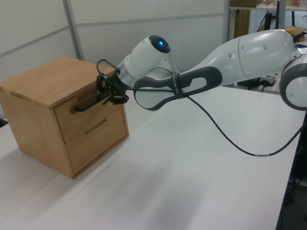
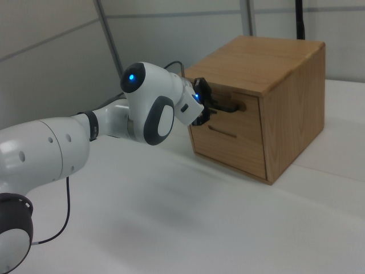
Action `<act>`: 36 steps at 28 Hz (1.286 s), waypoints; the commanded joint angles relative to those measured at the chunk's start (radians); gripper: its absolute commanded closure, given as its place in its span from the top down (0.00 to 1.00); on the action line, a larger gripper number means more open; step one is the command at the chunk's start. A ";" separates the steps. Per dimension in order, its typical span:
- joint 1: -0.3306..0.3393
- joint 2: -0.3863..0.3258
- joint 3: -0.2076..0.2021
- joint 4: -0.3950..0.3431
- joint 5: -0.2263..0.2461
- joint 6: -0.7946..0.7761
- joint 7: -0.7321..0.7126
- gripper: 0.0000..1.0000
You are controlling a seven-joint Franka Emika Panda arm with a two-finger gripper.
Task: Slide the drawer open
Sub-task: 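Pull the handle outward, sliding the upper drawer out of the cabinet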
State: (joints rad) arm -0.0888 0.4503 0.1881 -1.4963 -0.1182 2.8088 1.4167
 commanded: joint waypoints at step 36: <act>-0.005 -0.148 0.028 -0.030 -0.020 -0.523 -0.016 0.00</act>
State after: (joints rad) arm -0.0886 0.3337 0.2080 -1.4767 -0.1255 2.3749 1.4181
